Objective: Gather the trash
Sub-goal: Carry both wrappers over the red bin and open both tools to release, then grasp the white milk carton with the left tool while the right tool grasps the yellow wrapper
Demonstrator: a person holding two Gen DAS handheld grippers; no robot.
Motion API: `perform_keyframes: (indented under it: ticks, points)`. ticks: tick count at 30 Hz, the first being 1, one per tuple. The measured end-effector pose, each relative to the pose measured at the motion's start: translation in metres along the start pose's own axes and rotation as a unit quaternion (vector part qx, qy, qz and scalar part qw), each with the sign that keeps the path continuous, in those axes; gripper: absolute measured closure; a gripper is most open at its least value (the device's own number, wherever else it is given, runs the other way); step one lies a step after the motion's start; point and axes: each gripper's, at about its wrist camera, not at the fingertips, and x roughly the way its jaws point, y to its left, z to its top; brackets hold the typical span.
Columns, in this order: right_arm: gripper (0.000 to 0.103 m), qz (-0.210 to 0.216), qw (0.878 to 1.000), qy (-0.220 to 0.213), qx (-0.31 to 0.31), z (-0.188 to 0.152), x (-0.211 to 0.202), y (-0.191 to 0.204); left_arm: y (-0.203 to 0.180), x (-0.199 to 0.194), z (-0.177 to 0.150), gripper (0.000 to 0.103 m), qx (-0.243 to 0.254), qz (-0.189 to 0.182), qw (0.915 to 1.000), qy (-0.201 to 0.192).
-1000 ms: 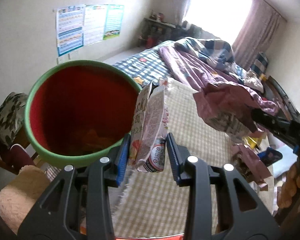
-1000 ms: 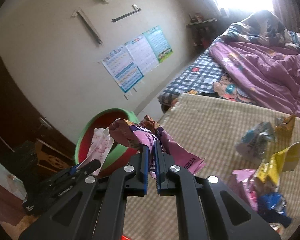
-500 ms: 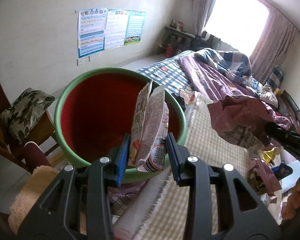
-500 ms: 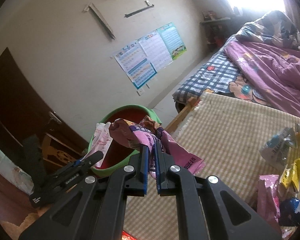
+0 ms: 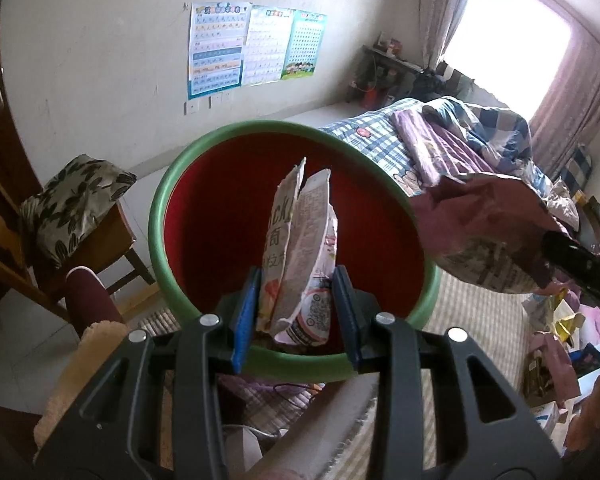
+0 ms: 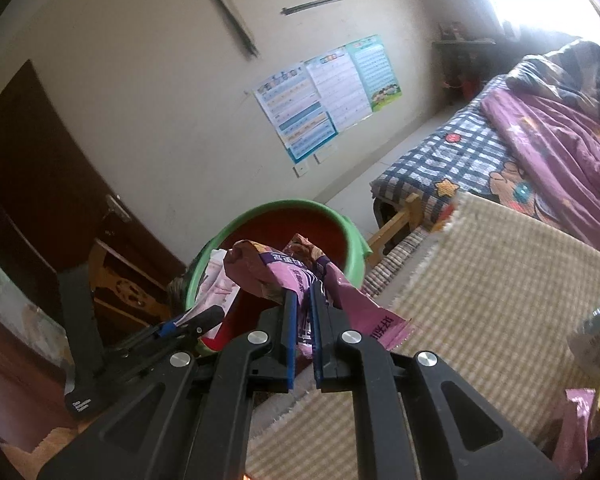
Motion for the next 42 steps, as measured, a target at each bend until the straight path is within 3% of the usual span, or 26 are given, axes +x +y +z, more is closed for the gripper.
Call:
perform_keyframes:
  ticks: [12, 14, 16, 17, 34, 37, 42]
  points:
    - [0.093, 0.0, 0.999, 0.006, -0.033, 0.01, 0.022, 0.017, 0.006, 0.011, 0.003, 0.065, -0.008, 0.002, 0.9999, 0.013]
    - [0.078, 0.003, 1.0, 0.004, -0.03, 0.011, 0.022, 0.017, 0.005, 0.012, 0.003, 0.061, -0.008, 0.003, 0.9999, 0.012]
    - [0.062, 0.002, 1.0, -0.005, -0.028, 0.011, 0.019, 0.016, 0.004, 0.012, 0.003, 0.047, -0.008, 0.002, 0.9999, 0.01]
    - [0.062, 0.002, 1.0, -0.011, -0.027, 0.011, 0.017, 0.015, 0.005, 0.011, 0.003, 0.042, -0.007, 0.002, 1.0, 0.007]
    - [0.059, 0.005, 0.999, -0.048, 0.007, 0.008, -0.036, 0.0, -0.001, 0.005, 0.001, 0.042, 0.008, 0.009, 0.9999, -0.004]
    - [0.052, -0.011, 0.998, -0.054, 0.006, 0.002, -0.057, -0.008, -0.002, 0.002, 0.001, 0.042, 0.013, 0.009, 0.9998, -0.008]
    - [0.052, -0.079, 0.994, -0.073, 0.024, -0.015, -0.101, -0.042, -0.008, 0.0, -0.003, 0.042, 0.021, 0.005, 0.9998, -0.006]
